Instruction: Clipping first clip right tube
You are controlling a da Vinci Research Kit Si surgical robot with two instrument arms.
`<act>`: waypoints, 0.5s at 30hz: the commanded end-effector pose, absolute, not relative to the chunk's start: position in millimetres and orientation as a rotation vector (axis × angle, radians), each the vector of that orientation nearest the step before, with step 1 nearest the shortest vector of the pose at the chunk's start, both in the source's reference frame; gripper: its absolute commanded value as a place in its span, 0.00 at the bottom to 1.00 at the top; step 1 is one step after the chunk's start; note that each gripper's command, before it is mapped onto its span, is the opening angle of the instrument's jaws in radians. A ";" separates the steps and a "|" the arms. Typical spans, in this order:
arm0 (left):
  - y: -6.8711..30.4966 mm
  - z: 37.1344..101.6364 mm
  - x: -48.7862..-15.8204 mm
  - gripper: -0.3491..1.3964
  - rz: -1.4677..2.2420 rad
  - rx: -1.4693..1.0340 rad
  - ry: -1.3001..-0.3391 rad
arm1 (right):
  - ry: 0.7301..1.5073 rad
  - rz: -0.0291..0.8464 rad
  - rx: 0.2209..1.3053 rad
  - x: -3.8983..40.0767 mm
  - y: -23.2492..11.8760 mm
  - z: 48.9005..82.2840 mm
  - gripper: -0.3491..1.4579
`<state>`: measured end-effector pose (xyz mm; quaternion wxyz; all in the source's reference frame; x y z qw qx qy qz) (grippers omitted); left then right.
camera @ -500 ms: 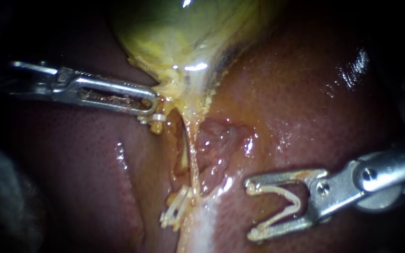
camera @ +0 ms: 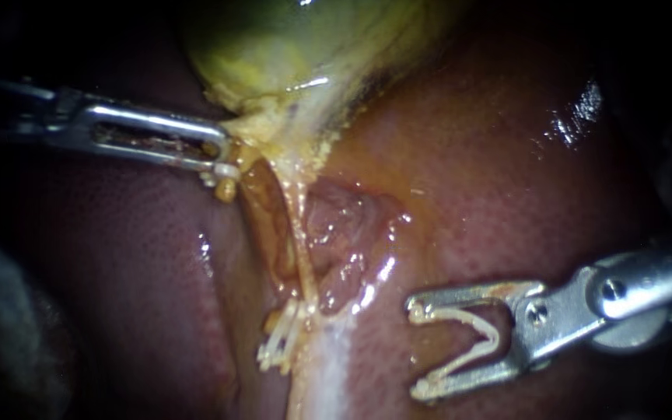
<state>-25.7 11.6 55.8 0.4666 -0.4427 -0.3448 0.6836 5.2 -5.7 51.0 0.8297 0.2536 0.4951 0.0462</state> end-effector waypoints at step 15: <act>11.1 54.8 -25.4 0.00 1.678 -1.089 -0.828 | 1.027 0.160 0.597 10.0 -2.6 50.9 0.47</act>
